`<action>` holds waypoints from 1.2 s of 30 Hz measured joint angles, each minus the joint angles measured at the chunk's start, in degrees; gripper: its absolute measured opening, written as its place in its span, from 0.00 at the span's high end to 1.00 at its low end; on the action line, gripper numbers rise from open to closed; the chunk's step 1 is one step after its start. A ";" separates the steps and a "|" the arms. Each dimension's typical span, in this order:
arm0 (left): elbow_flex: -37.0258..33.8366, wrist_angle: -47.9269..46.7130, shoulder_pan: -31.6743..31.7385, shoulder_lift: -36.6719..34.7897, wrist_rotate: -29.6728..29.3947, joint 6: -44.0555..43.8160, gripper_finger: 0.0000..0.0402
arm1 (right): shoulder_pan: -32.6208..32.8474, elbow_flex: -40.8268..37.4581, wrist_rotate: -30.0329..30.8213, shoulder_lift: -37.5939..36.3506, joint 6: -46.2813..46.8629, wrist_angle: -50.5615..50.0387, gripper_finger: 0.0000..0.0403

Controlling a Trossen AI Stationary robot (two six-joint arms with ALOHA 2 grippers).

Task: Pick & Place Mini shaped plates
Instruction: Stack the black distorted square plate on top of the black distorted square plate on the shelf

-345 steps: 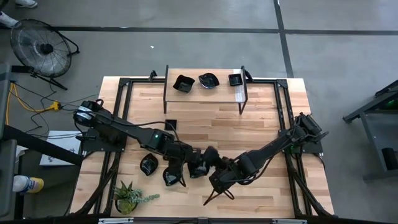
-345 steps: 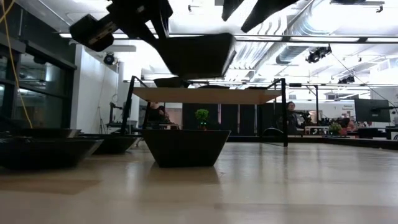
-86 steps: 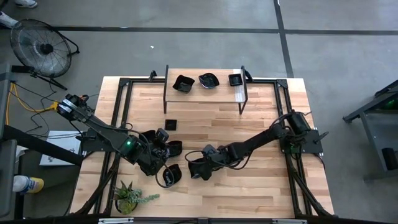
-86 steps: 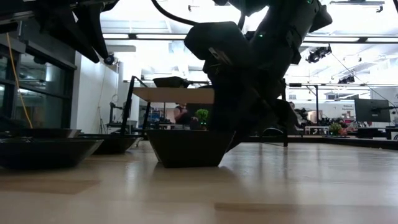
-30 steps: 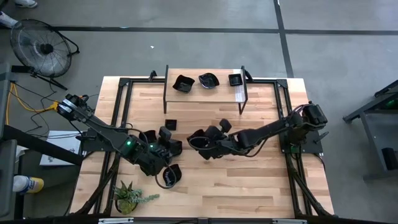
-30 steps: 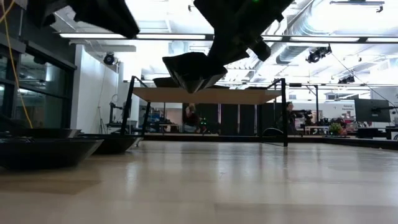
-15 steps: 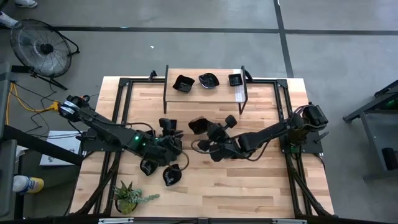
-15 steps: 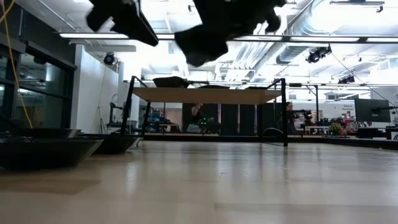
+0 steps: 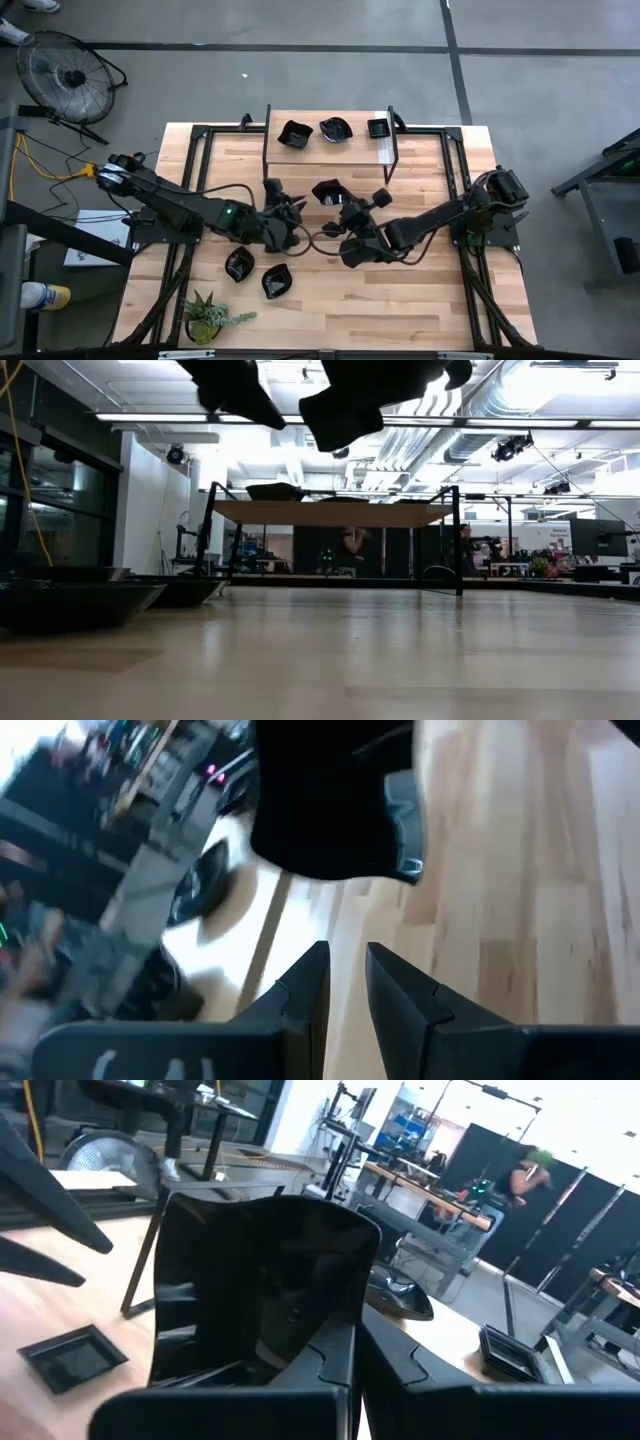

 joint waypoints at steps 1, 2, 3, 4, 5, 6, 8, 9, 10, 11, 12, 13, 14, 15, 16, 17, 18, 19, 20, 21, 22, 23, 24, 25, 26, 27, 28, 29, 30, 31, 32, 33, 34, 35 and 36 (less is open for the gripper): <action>0.00 -0.10 -0.01 0.00 0.72 3.26 0.84 | 0.00 0.00 -0.47 0.00 -0.12 0.02 1.00; 0.00 -0.12 -0.10 0.00 1.48 7.27 0.84 | 0.00 0.00 -1.27 0.00 -0.24 0.01 1.00; 0.00 -0.10 -0.17 0.00 2.78 12.24 0.84 | 0.00 0.00 -2.14 0.00 -0.37 0.02 1.00; 0.00 -0.11 -0.17 0.00 4.22 17.75 0.84 | 0.00 0.00 -3.17 0.00 -0.36 0.02 1.00; 0.00 -0.09 -0.17 0.00 5.23 22.66 0.84 | 0.00 0.00 -4.32 0.00 -0.29 0.01 1.00; 0.00 -0.03 -0.17 0.00 5.94 27.07 0.84 | 0.00 0.00 -5.47 0.00 -0.13 0.02 1.00; 0.00 -0.03 -0.17 -0.02 7.38 36.03 0.84 | -0.19 0.00 -8.02 0.00 0.10 0.02 1.00; 0.00 -0.29 -0.17 -0.02 8.01 40.85 0.84 | -0.34 0.00 -9.47 0.00 0.55 0.02 1.00; 0.00 -0.59 -0.17 -0.02 8.82 45.73 0.84 | -0.51 0.00 -10.74 0.00 1.20 0.02 1.00; 0.00 -0.88 -0.17 -0.02 9.49 50.42 0.84 | -0.79 0.00 -11.89 0.00 1.59 0.02 1.00; 0.00 -1.15 -0.17 -0.04 10.47 54.59 0.84 | -1.07 0.00 -12.78 0.00 1.97 0.02 1.00; 0.01 -1.43 -0.17 -0.04 11.18 58.35 0.84 | -1.33 0.00 -13.74 0.00 2.44 0.00 1.00; 0.02 -1.59 -0.17 -0.04 11.70 61.49 0.84 | -1.66 0.00 -14.85 0.00 2.68 0.00 1.00; 0.02 -1.64 -0.17 -0.04 11.71 64.02 0.84 | -1.99 0.00 -16.01 0.00 2.96 0.00 1.00; 0.01 -1.62 -0.17 -0.04 11.68 65.89 0.84 | -2.34 0.00 -17.01 0.00 3.21 0.00 1.00; 0.00 -1.56 -0.17 -0.04 11.67 67.34 0.84 | -2.67 0.00 -17.80 0.00 3.56 0.00 1.00; 0.02 -1.56 -0.17 -0.04 11.66 68.52 0.84 | -2.93 0.00 -18.57 0.00 3.91 0.00 1.00; 0.00 -1.60 -0.17 -0.04 11.49 69.47 0.84 | -3.19 0.00 -19.56 0.00 4.15 0.00 1.00; 0.00 -1.58 -0.17 -0.04 11.23 70.29 0.84 | -3.51 0.00 -20.54 0.00 4.43 -0.01 1.00; 0.00 -1.63 -0.17 -0.04 11.19 71.10 0.84 | -3.78 0.00 -21.56 0.00 4.74 -0.02 1.00; 0.02 -1.80 -0.17 -0.04 11.21 71.88 0.84 | -3.91 0.00 -22.43 0.00 5.06 -0.02 1.00; 0.01 -2.22 -0.17 -0.04 11.22 72.37 0.84 | -4.13 0.00 -23.14 0.00 5.38 -0.02 1.00; 0.02 -2.62 -0.17 -0.04 11.17 72.65 0.84 | -4.23 0.00 -23.83 0.00 5.61 0.00 1.00; 0.02 -3.07 -0.17 -0.04 11.10 72.84 0.84 | -4.31 0.00 -24.52 0.00 5.68 0.00 1.00; 0.02 -3.66 -0.17 -0.04 11.08 72.93 0.84 | -4.39 0.00 -25.05 0.00 5.69 0.00 1.00; 0.02 -4.36 -0.17 -0.04 11.11 72.95 0.84 | -4.52 0.00 -25.40 0.00 5.78 0.00 1.00; 0.02 -5.09 -0.17 -0.04 11.13 73.01 0.84 | -4.55 0.00 -25.51 0.00 5.99 0.00 1.00; 0.02 -5.56 -0.17 -0.04 11.10 73.08 0.84 | -4.53 0.00 -25.67 0.00 6.06 0.00 1.00; 0.02 -6.03 -0.17 -0.04 11.10 72.91 0.84 | -4.55 0.00 -25.89 0.00 6.09 0.00 1.00; 0.02 -6.32 -0.17 -0.04 11.12 72.61 0.84 | -4.55 0.00 -26.15 0.00 6.09 0.00 1.00; 0.02 -6.52 -0.17 -0.04 11.12 72.25 0.84 | -4.54 0.00 -26.44 0.00 6.10 0.01 1.00; 0.02 -6.63 -0.17 -0.04 11.14 72.22 0.84 | -4.54 0.00 -26.77 0.00 6.11 0.04 1.00; 0.02 -6.58 -0.17 -0.04 11.14 72.21 0.84 | -4.55 0.00 -26.93 0.00 6.10 0.15 1.00; 0.02 -6.58 -0.19 -0.04 11.14 72.21 0.84 | -4.55 0.00 -26.99 0.00 6.11 0.32 1.00; 0.02 -6.61 -0.20 -0.04 11.14 72.21 0.84 | -4.55 0.00 -26.93 0.00 6.09 0.46 1.00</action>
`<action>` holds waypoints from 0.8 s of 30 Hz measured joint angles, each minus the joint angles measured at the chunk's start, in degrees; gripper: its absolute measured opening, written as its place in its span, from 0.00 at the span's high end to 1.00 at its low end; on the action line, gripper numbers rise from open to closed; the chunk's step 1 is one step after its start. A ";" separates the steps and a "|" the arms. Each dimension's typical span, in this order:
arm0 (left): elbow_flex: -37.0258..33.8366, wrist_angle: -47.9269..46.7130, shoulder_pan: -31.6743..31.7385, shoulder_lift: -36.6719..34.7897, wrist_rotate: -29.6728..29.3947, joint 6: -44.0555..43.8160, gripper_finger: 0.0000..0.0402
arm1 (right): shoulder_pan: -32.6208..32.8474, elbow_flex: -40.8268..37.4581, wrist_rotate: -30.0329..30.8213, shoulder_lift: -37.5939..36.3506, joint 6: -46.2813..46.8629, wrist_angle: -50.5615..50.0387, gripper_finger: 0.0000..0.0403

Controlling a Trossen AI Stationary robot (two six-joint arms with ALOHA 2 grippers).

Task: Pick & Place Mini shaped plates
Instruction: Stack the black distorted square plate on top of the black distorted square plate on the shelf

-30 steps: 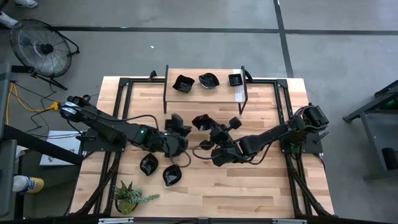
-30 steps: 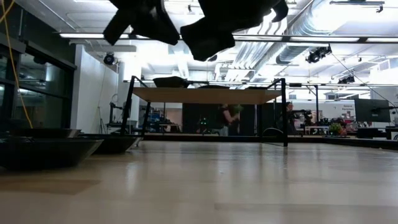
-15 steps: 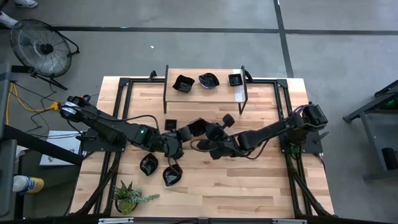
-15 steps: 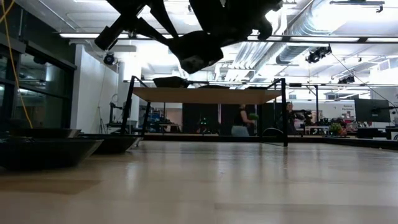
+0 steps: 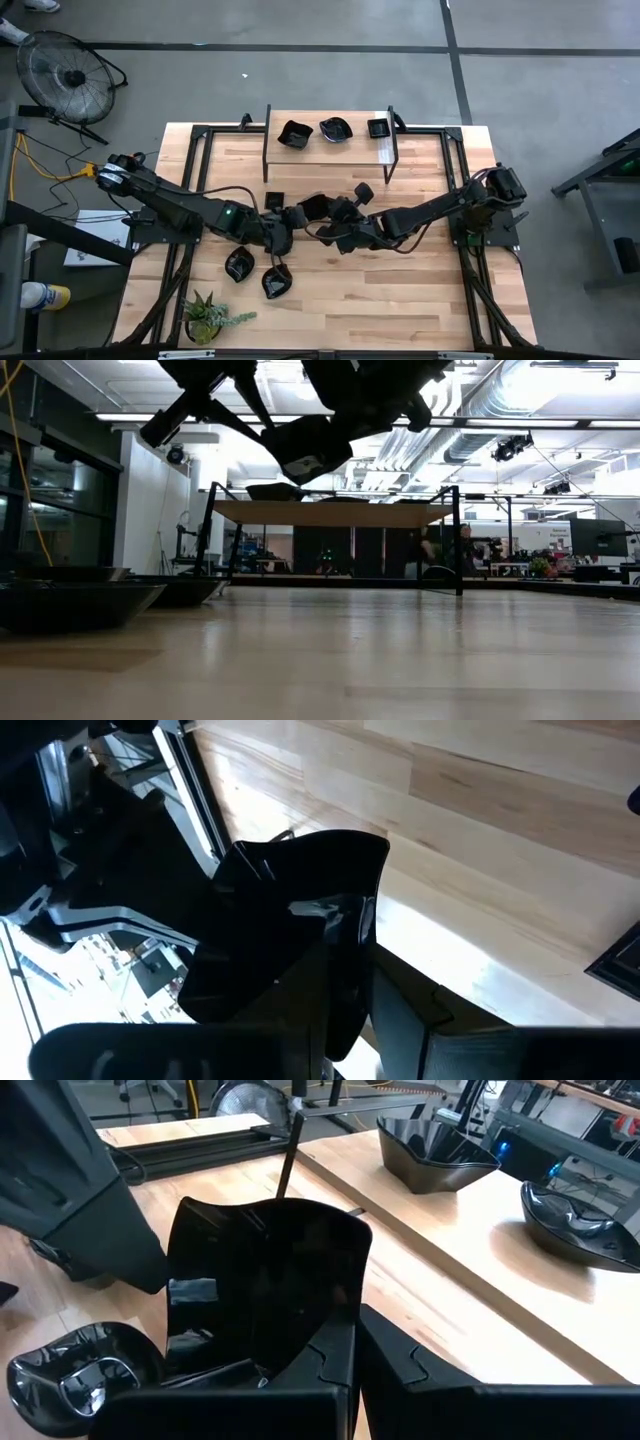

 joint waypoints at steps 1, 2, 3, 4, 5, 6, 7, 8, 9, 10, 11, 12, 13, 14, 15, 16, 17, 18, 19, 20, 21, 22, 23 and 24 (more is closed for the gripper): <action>0.00 0.01 0.01 0.00 -0.02 0.00 0.84 | 0.00 0.00 0.12 0.00 0.00 -0.02 1.00; 0.00 0.02 0.02 0.00 -0.02 0.00 0.84 | 0.00 0.00 0.14 0.00 0.00 -0.02 1.00; 0.00 0.00 0.02 0.00 -0.02 0.00 0.84 | -0.07 0.00 0.14 0.00 0.00 -0.04 1.00; 0.00 0.02 0.02 0.00 -0.02 0.00 0.84 | -0.09 0.00 0.14 0.00 0.00 -0.04 1.00; 0.00 0.04 0.02 0.00 -0.10 -0.02 0.84 | -0.15 0.00 0.14 0.00 0.00 -0.04 1.00; 0.00 0.07 0.00 0.00 -0.13 -0.02 0.84 | -0.31 0.00 0.12 0.00 0.02 -0.04 1.00; 0.00 0.13 0.00 0.00 -0.13 -0.02 0.84 | -0.37 0.00 0.00 0.00 0.02 -0.04 1.00; 0.00 0.21 0.00 0.00 -0.15 -0.02 0.84 | -0.43 0.00 -0.01 0.00 0.02 -0.07 1.00; 0.00 0.41 0.02 0.00 -0.15 -0.02 0.84 | -0.58 0.00 0.01 0.00 0.02 -0.05 1.00; 0.00 0.72 0.02 0.00 -0.16 -0.03 0.84 | -0.71 0.00 -0.02 0.00 0.02 -0.04 1.00; 0.00 1.01 0.02 0.00 -0.19 -0.03 0.84 | -0.77 0.00 -0.07 0.00 0.02 -0.06 1.00; 0.00 1.37 0.01 0.00 -0.21 0.03 0.84 | -0.91 0.00 -0.13 0.00 0.02 -0.07 1.00; 0.01 1.68 0.00 0.00 -0.31 0.34 0.84 | -1.05 0.00 -0.21 0.00 0.02 -0.13 1.00; 0.05 1.73 -0.02 0.00 -0.55 0.85 0.84 | -1.09 0.00 -0.21 0.00 0.04 -0.44 1.00; 0.07 1.72 -0.20 0.00 -1.12 1.34 0.84 | -1.13 0.00 -0.19 0.00 0.14 -0.91 1.00; 0.05 1.68 -0.60 0.00 -2.12 1.55 0.84 | -1.14 0.00 -0.05 0.00 0.36 -1.33 1.00; 0.07 1.64 -0.92 0.00 -3.42 1.58 0.84 | -1.14 0.00 0.12 0.00 0.67 -1.72 1.00; 0.06 1.62 -1.34 0.00 -4.53 1.61 0.84 | -1.11 0.00 0.10 -0.15 1.17 -2.16 1.00; 0.07 1.57 -1.81 0.00 -5.26 1.62 0.84 | -1.11 0.00 -0.02 -0.39 1.61 -2.57 1.00; 0.07 1.27 -2.18 0.00 -5.55 1.66 0.84 | -1.11 0.00 -0.01 -0.54 1.89 -2.64 1.00; 0.07 1.18 -2.41 0.00 -5.55 1.96 0.84 | -1.11 0.02 0.02 -0.78 2.12 -2.61 1.00; 0.07 1.22 -2.75 0.00 -5.53 2.57 0.84 | -1.11 0.02 0.03 -0.96 2.12 -2.68 1.00; 0.07 1.15 -3.01 -0.02 -5.57 3.26 0.84 | -1.11 0.02 -0.08 -1.08 2.14 -2.59 1.00; 0.07 1.12 -3.15 -0.04 -5.63 3.99 0.84 | -1.11 0.02 -0.43 -1.24 2.16 -2.35 1.00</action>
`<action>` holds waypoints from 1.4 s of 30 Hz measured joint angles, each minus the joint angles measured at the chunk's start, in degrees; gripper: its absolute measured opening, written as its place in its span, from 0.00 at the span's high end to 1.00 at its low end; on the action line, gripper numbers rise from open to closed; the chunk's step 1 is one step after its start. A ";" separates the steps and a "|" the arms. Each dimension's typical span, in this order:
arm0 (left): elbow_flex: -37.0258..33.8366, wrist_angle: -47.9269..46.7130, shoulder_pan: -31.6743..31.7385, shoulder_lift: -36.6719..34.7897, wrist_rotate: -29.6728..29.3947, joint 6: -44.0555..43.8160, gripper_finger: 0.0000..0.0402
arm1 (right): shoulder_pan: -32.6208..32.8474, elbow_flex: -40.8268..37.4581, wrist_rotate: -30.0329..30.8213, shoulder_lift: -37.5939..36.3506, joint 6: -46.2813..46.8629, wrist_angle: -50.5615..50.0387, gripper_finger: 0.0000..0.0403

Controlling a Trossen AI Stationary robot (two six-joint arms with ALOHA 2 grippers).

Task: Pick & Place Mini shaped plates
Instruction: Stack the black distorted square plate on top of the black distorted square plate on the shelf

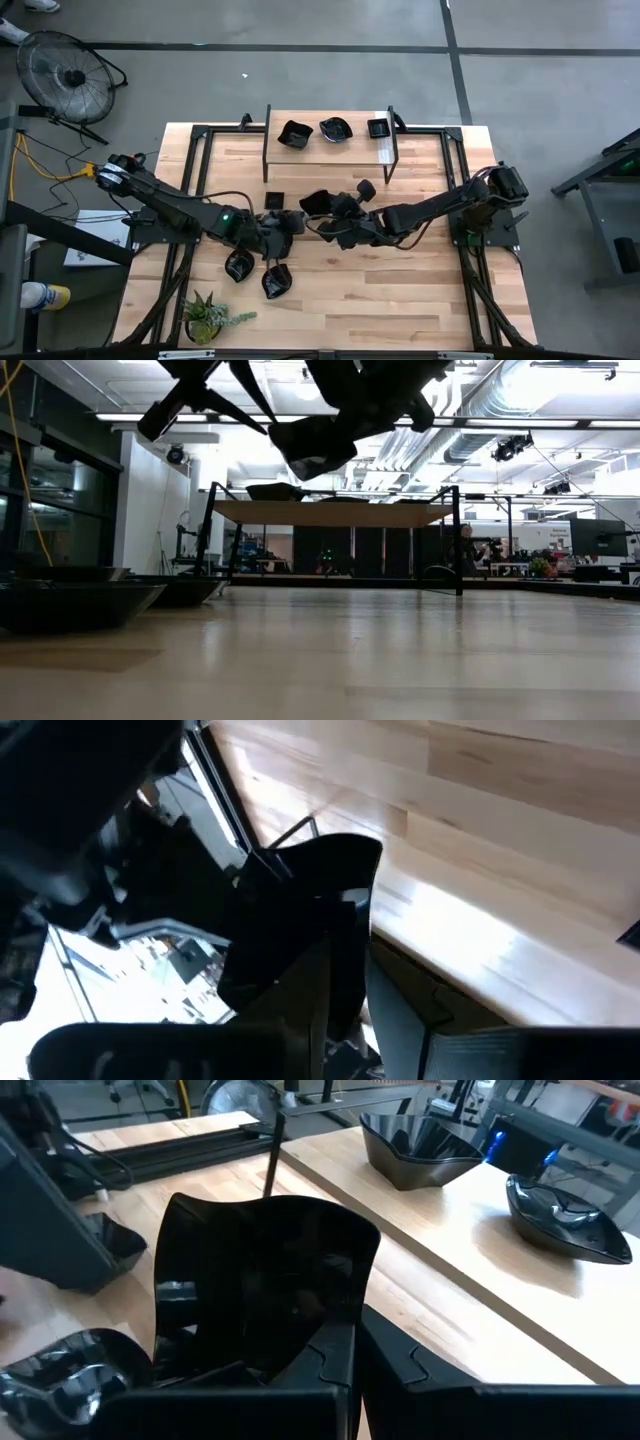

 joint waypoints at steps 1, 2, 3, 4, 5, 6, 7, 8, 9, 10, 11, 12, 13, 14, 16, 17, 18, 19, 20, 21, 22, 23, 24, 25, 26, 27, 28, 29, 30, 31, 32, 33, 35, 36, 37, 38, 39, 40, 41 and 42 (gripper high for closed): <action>0.00 -0.02 0.00 0.00 -0.03 0.83 0.84 | 0.00 0.00 -0.45 -0.28 0.03 0.01 1.00; 0.00 -0.13 0.00 0.00 -0.10 1.80 0.84 | 0.00 0.00 -0.98 -0.42 0.54 0.09 1.00; 0.00 -0.09 0.02 0.00 -0.22 2.75 0.84 | 0.00 0.01 -1.68 -0.52 0.99 0.27 1.00; 0.00 -0.05 0.10 0.00 -0.42 3.65 0.84 | -0.03 0.02 -2.52 -0.64 1.34 0.28 1.00; 0.00 -0.05 0.14 0.00 -0.54 4.59 0.84 | -0.04 0.02 -3.04 -0.64 1.85 0.30 1.00; 0.00 -0.04 0.15 0.00 -0.53 5.56 0.84 | -0.05 0.02 -3.54 -0.64 2.28 0.24 1.00; 0.00 -0.03 0.15 0.00 -0.56 6.53 0.84 | -0.07 0.02 -3.90 -0.64 2.41 0.36 1.00; 0.00 -0.03 0.15 0.00 -0.84 7.37 0.84 | -0.11 0.02 -4.11 -0.64 2.55 0.63 1.00; 0.00 -0.03 0.11 0.00 -1.41 8.25 0.84 | -0.13 0.02 -4.26 -0.64 2.60 0.95 1.00; 0.00 -0.03 0.11 0.06 -1.72 8.91 0.84 | -0.13 0.02 -4.38 -0.64 2.61 1.38 1.00; 0.00 -0.01 0.11 0.43 -2.13 9.59 0.84 | -0.13 0.02 -4.50 -0.66 2.60 1.80 1.00; 0.00 -0.07 0.11 0.75 -2.64 10.23 0.84 | -0.13 0.02 -4.54 -0.66 2.59 2.29 1.00; -0.04 -0.51 0.11 0.90 -2.93 11.09 0.84 | -0.14 0.02 -4.55 -0.66 2.52 2.94 1.00; -0.09 -0.62 0.11 1.15 -3.13 11.33 0.84 | -0.16 0.02 -4.59 -0.66 2.48 3.41 1.00; 0.04 -0.31 0.11 1.88 -3.31 11.73 0.84 | -0.17 0.02 -4.68 -0.69 2.45 3.89 1.00; -0.01 -0.90 0.11 2.06 -3.38 11.95 0.84 | -0.17 0.00 -5.04 -0.69 2.39 4.23 1.00; -0.11 -1.11 0.11 2.08 -3.78 12.05 0.84 | -0.17 0.00 -5.39 -0.69 2.39 4.48 1.00; -0.11 -0.93 0.09 2.03 -4.36 12.06 0.84 | -0.17 0.00 -5.55 -0.69 2.43 4.50 1.00; -0.05 -0.72 0.09 1.92 -4.51 12.05 0.84 | -0.17 0.00 -5.66 -0.69 2.41 4.52 1.00; -0.02 -0.69 0.07 1.92 -4.72 12.05 0.84 | -0.19 0.00 -5.70 -0.69 2.41 4.50 1.00; -0.03 -0.65 0.06 1.93 -5.17 12.21 0.84 | -0.20 0.00 -5.58 -0.69 2.50 4.32 1.00; -0.04 -0.47 -0.08 1.95 -6.12 12.69 0.84 | -0.20 0.00 -5.26 -0.69 2.75 3.85 1.00; -0.04 -0.16 -0.52 1.95 -7.25 13.04 0.84 | -0.28 -0.01 -4.89 -0.69 3.16 3.33 1.00; -0.04 0.04 -0.89 1.94 -8.27 13.54 0.84 | -0.44 -0.02 -5.03 -0.69 3.41 3.17 1.00; -0.04 0.11 -1.21 1.93 -8.92 14.14 0.84 | -0.63 -0.02 -5.55 -0.69 3.46 3.23 1.00; -0.04 0.18 -1.65 1.94 -9.02 14.47 0.84 | -0.81 -0.02 -6.07 -0.69 3.53 3.29 1.00; -0.04 0.19 -2.04 1.93 -9.10 14.55 0.84 | -0.98 -0.02 -6.58 -0.69 3.86 3.38 1.00; -0.04 0.19 -2.36 1.92 -9.10 14.55 0.84 | -1.17 -0.02 -7.08 -0.69 4.25 3.34 1.00; -0.04 0.23 -2.58 1.95 -9.18 14.52 0.84 | -1.29 -0.02 -7.48 -0.69 4.47 3.35 1.00; -0.04 0.32 -2.64 1.95 -9.27 14.48 0.84 | -1.42 -0.02 -7.88 -0.69 4.49 3.46 1.00; -0.04 0.28 -2.76 1.93 -9.61 14.48 0.84 | -1.44 -0.02 -7.93 -0.69 4.53 3.57 1.00; -0.04 0.23 -3.04 1.95 -10.25 14.48 0.84 | -1.46 -0.02 -7.88 -0.69 4.63 3.61 1.00; -0.04 0.10 -3.22 1.95 -11.28 15.12 0.84 | -1.46 -0.02 -8.10 -0.69 4.95 4.08 1.00; -0.04 0.02 -3.28 1.95 -11.56 15.86 0.84 | -1.44 -0.02 -8.50 -0.69 4.95 4.32 1.00; -0.04 -0.20 -3.32 1.93 -11.64 16.62 0.84 | -1.46 -0.02 -8.78 -0.71 4.97 4.47 1.00; -0.04 -0.35 -3.30 1.95 -11.70 17.21 0.84 | -1.46 -0.02 -8.93 -0.71 5.03 4.44 1.00; -0.04 -0.40 -3.26 1.95 -11.86 17.54 0.84 | -1.46 -0.02 -8.97 -0.71 5.17 4.42 1.00; -0.04 -0.41 -3.27 1.95 -12.21 17.88 0.84 | -1.46 -0.02 -8.99 -0.76 5.17 4.31 1.00; -0.04 -0.36 -3.36 1.95 -12.80 18.25 0.84 | -1.46 -0.02 -9.03 -0.89 5.22 4.09 1.00; -0.04 -0.35 -3.62 1.94 -13.57 18.49 0.84 | -1.46 -0.02 -9.01 -1.15 5.49 3.72 1.00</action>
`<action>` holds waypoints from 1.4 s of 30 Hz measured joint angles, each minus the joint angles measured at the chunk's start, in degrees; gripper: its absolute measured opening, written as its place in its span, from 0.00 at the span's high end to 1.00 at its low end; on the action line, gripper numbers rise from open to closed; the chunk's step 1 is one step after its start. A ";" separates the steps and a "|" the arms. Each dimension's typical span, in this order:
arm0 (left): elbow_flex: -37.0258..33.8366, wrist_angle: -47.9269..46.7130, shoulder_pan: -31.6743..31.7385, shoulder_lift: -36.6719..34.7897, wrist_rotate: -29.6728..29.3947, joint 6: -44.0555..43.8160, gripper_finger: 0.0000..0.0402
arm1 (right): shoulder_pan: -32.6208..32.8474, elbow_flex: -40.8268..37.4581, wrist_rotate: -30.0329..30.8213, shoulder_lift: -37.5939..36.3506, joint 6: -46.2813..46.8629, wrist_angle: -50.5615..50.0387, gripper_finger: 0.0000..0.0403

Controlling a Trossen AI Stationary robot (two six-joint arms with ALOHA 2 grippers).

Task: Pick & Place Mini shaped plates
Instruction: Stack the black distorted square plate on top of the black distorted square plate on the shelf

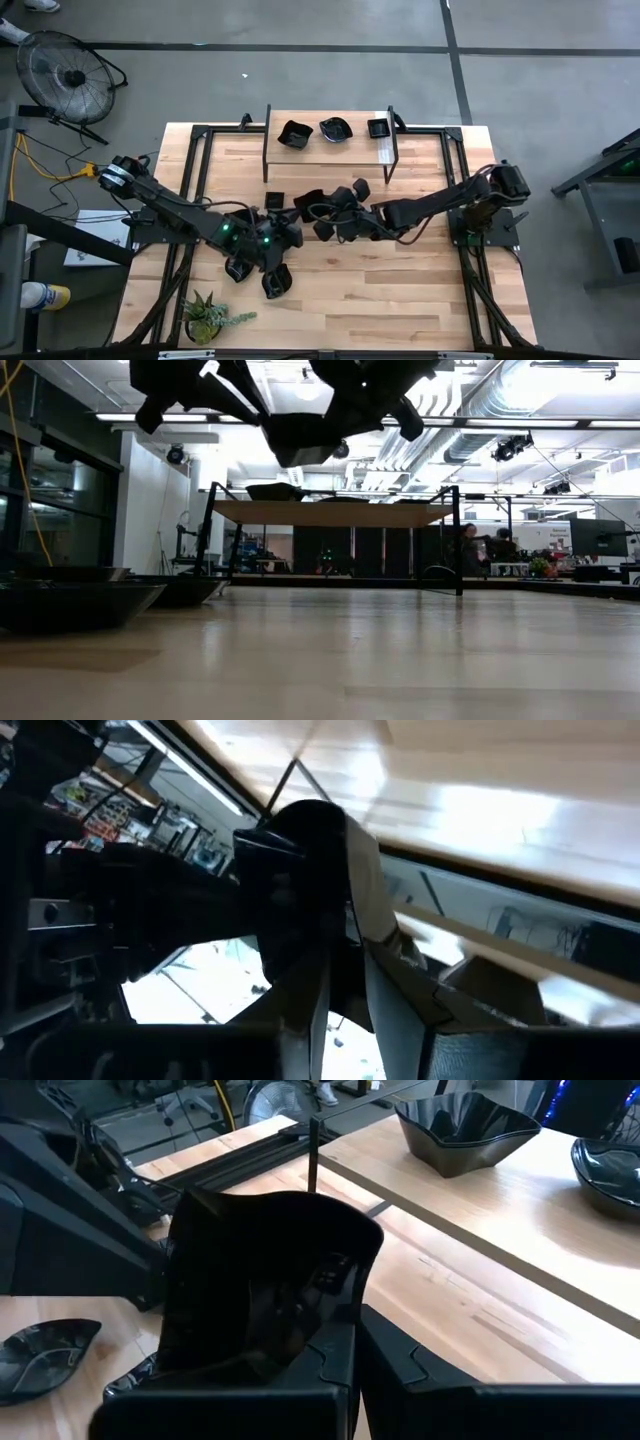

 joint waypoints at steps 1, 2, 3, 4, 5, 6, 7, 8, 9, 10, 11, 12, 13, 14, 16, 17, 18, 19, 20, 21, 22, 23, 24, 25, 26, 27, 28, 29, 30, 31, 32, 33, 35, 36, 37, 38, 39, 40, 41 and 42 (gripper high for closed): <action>0.00 0.02 -0.33 0.01 -0.61 0.05 0.84 | 0.01 0.00 0.13 -0.31 0.10 -0.43 1.00; 0.00 0.12 -0.54 0.01 -1.25 0.05 0.84 | 0.02 0.00 0.41 -0.64 0.09 -0.73 1.00; 0.00 0.31 -0.89 0.01 -1.52 0.05 0.84 | 0.04 0.00 0.51 -1.10 0.10 -1.09 1.00; 0.00 0.42 -1.26 0.01 -1.55 0.02 0.84 | 0.07 0.00 0.57 -1.45 0.09 -1.46 1.00; 0.00 0.41 -1.52 0.01 -1.54 0.01 0.84 | 0.07 0.02 0.71 -1.69 0.08 -1.45 1.00; 0.00 0.43 -1.56 0.01 -1.56 0.01 0.84 | 0.07 0.04 0.88 -2.01 0.06 -1.49 1.00; 0.00 0.49 -1.57 0.01 -1.54 0.02 0.84 | 0.07 0.04 1.09 -2.13 0.05 -1.63 1.00; 0.00 0.54 -1.59 0.01 -1.54 -0.01 0.84 | 0.07 0.04 1.13 -2.16 0.05 -1.65 1.00; 0.00 0.62 -1.50 0.01 -1.56 -0.30 0.84 | 0.07 0.04 1.13 -2.16 0.05 -1.66 1.00; 0.00 0.64 -1.46 0.01 -1.63 -0.57 0.84 | 0.07 0.04 1.13 -2.16 0.02 -1.82 1.00; 0.00 0.62 -1.43 0.01 -1.83 -0.94 0.84 | 0.07 0.04 1.11 -2.16 0.03 -1.95 1.00; 0.00 0.64 -1.39 0.01 -1.95 -1.18 0.84 | 0.07 0.04 1.13 -2.16 0.06 -1.93 1.00; 0.02 0.62 -1.39 0.01 -1.89 -1.42 0.84 | 0.07 0.04 1.19 -2.16 0.07 -1.89 1.00; 0.02 0.60 -1.41 0.01 -1.63 -1.43 0.84 | 0.07 0.04 1.37 -2.16 0.07 -1.89 1.00; 0.02 0.60 -1.43 0.01 -1.31 -1.48 0.84 | 0.07 0.04 1.37 -2.16 0.07 -1.91 1.00; 0.02 0.58 -1.45 0.01 -1.27 -1.51 0.84 | 0.07 0.04 1.43 -2.16 0.07 -1.89 1.00; 0.02 0.58 -1.46 0.01 -1.26 -1.54 0.84 | 0.07 0.04 1.39 -2.16 0.07 -1.89 1.00; 0.02 0.58 -1.46 0.01 -1.25 -1.52 0.84 | 0.07 0.04 1.28 -2.16 0.07 -1.91 1.00; 0.02 0.58 -1.46 0.01 -1.25 -1.52 0.84 | 0.07 0.04 1.13 -2.16 0.07 -1.91 1.00; 0.02 0.58 -1.43 0.01 -1.20 -1.52 0.84 | 0.07 0.04 1.10 -2.16 0.07 -1.91 1.00; 0.02 0.60 -1.43 0.01 -1.12 -1.52 0.83 | 0.07 0.04 1.18 -2.16 0.07 -1.89 1.00; 0.02 0.63 -1.41 0.01 -1.10 -1.52 0.82 | 0.07 0.04 1.33 -2.16 0.04 -1.89 1.00; 0.02 0.95 -1.41 0.01 -1.10 -1.52 0.80 | 0.07 0.04 1.43 -2.16 0.05 -1.90 1.00; 0.02 1.66 -1.41 0.01 -1.08 -1.52 0.78 | 0.07 0.04 1.37 -2.16 0.05 -1.91 1.00; 0.02 2.70 -1.41 0.01 -1.06 -1.52 0.75 | 0.04 0.04 1.33 -2.16 0.07 -1.91 1.00; 0.02 3.76 -1.41 0.01 -1.06 -1.54 0.72 | 0.04 0.04 1.34 -2.16 0.07 -1.91 1.00; 0.02 4.44 -1.41 0.01 -1.05 -1.52 0.69 | 0.04 0.04 1.33 -2.16 0.07 -1.91 1.00; 0.02 5.07 -1.41 0.01 -1.06 -1.45 0.65 | 0.04 0.04 1.33 -2.16 0.07 -1.90 1.00; 0.02 5.60 -1.41 0.01 -1.00 -1.44 0.62 | 0.04 0.04 1.34 -2.16 0.07 -1.89 1.00; 0.03 5.85 -1.41 0.01 -0.75 -1.42 0.59 | 0.04 0.04 1.34 -2.16 0.07 -1.85 1.00; 0.04 5.83 -1.30 0.01 -0.37 -1.29 0.56 | 0.04 0.04 1.32 -2.16 0.07 -1.74 1.00; 0.04 5.79 -0.86 0.01 -0.08 -1.23 0.53 | 0.04 0.04 1.27 -2.16 0.07 -1.44 1.00; 0.04 5.41 -0.15 0.03 0.28 -1.60 0.50 | 0.04 0.04 0.97 -2.16 0.02 -0.64 1.00; 0.04 5.16 0.38 0.03 0.28 -1.81 0.49 | 0.04 0.04 0.94 -2.16 0.00 -0.33 1.00; 0.04 4.93 0.91 0.03 0.24 -1.68 0.48 | 0.04 0.04 0.93 -2.16 -0.23 0.03 1.00; 0.04 5.00 1.36 0.05 0.20 -1.21 0.48 | 0.04 0.04 0.87 -2.14 -0.71 0.57 1.00; 0.04 5.37 1.71 0.05 0.10 -0.63 0.48 | 0.04 0.04 0.78 -2.14 -1.04 1.14 1.00; 0.04 5.89 1.97 0.04 0.07 -0.02 0.47 | 0.04 0.04 0.56 -2.14 -1.13 1.39 1.00; 0.04 6.21 2.23 0.04 0.13 0.22 0.47 | 0.03 0.04 0.34 -2.14 -1.18 1.42 1.00; 0.04 6.26 2.35 0.05 0.17 0.27 0.47 | 0.02 0.04 0.14 -2.14 -1.19 1.31 1.00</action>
